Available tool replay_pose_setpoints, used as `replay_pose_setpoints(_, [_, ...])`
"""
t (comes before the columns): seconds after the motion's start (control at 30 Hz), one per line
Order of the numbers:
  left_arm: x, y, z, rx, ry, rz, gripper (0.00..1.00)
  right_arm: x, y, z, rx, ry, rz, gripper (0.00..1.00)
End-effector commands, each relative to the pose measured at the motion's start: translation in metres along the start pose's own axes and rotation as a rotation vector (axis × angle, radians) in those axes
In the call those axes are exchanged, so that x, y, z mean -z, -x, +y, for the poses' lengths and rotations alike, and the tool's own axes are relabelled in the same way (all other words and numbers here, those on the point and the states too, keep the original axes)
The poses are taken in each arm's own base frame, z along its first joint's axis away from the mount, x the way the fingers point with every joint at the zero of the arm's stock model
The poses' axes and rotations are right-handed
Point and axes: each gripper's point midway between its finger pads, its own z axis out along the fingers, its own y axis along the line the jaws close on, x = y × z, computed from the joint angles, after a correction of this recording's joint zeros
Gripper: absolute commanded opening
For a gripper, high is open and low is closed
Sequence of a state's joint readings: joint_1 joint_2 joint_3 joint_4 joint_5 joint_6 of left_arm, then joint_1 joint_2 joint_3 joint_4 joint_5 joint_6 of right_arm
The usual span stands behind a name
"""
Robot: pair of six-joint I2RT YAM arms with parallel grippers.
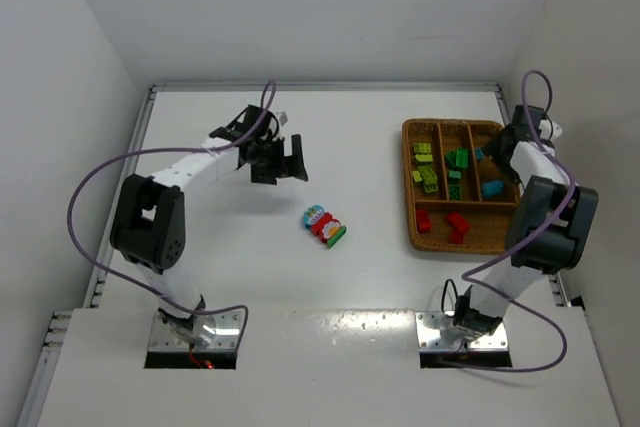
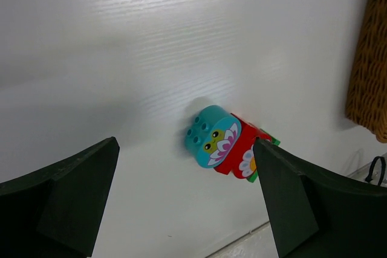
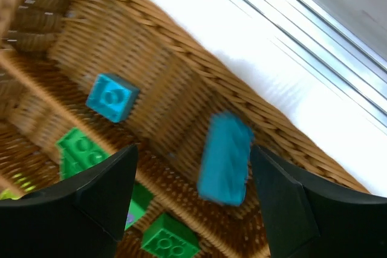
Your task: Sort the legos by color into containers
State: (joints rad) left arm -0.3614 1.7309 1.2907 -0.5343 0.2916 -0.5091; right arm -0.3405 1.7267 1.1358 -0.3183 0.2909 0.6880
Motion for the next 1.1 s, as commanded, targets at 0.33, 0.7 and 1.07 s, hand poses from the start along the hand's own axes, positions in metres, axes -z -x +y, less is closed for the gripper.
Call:
replay_pose_setpoints(0.33, [0.054,0.015,0.041,0.131,0.178,-0.215,1.0,0.179,-0.082,0.166,0.417,0.743,0.041,0.56])
replay_pose_setpoints(0.7, [0.089,-0.002,0.097,0.336,0.259,-0.296,1.0,0.258,-0.333,0.153,1.056,0.912,0.411,0.79])
replay_pose_setpoints(1.07, [0.085,-0.006,0.09,0.327,0.192,-0.282,1.0,0.252,-0.382,0.154,1.323,0.925,0.411,0.89])
